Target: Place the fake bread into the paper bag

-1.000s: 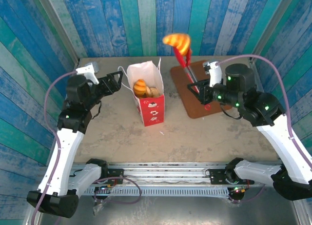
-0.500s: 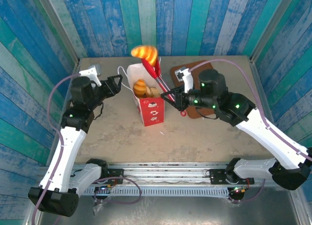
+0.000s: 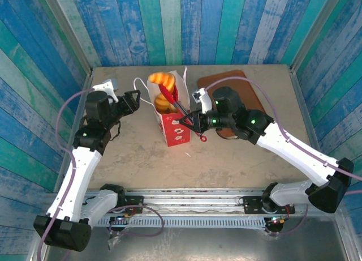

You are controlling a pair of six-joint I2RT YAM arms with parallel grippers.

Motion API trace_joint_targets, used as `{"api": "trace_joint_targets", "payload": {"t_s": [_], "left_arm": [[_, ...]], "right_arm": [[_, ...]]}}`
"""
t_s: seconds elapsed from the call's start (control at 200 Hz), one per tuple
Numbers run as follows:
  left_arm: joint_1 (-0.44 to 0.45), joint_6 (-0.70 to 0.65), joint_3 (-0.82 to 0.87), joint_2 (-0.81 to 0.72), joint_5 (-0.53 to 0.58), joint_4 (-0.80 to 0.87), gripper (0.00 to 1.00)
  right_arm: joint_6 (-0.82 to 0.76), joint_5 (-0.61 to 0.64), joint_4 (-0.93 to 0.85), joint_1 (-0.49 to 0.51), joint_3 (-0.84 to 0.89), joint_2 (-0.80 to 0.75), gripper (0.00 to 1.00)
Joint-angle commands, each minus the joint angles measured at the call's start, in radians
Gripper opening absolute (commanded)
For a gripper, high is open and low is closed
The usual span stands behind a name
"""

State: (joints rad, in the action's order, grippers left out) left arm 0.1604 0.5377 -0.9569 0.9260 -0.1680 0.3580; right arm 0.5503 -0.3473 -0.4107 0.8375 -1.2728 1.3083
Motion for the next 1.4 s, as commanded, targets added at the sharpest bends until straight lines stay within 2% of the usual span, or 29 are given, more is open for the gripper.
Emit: {"api": "trace_joint_targets", "payload": {"t_s": [0.0,0.275,0.496,0.666,0.861,1.092,1.222,1.397], "left_arm": [[-0.004,-0.024,0.02,-0.019,0.026,0.005,0.7],[-0.005,-0.024,0.04,-0.024,0.038,0.009,0.67],[-0.004,-0.021,0.047,-0.026,0.037,0.006,0.67],[-0.005,-0.018,0.047,-0.026,0.034,0.004,0.67],[-0.005,-0.012,0.046,-0.026,0.029,0.0,0.68],[-0.005,-0.012,0.018,-0.03,0.025,0.01,0.77],[-0.005,-0.025,-0.025,-0.033,0.03,0.028,0.78],[-0.004,-0.043,-0.085,-0.045,0.008,0.03,0.86]], "right_arm": [[0.003,0.027,0.015,0.007,0.0,0.01,0.22],[-0.01,0.074,-0.034,0.004,0.005,0.02,0.38],[-0.016,0.064,-0.048,0.005,-0.011,0.023,0.43],[-0.028,0.077,-0.063,0.006,-0.022,0.011,0.52],[-0.054,0.084,-0.068,0.006,-0.045,-0.004,0.52],[-0.117,0.029,-0.079,0.006,-0.121,-0.007,0.51],[-0.16,0.003,-0.094,0.006,-0.203,-0.015,0.51],[-0.246,0.091,-0.185,0.002,-0.364,-0.03,0.51]]}}
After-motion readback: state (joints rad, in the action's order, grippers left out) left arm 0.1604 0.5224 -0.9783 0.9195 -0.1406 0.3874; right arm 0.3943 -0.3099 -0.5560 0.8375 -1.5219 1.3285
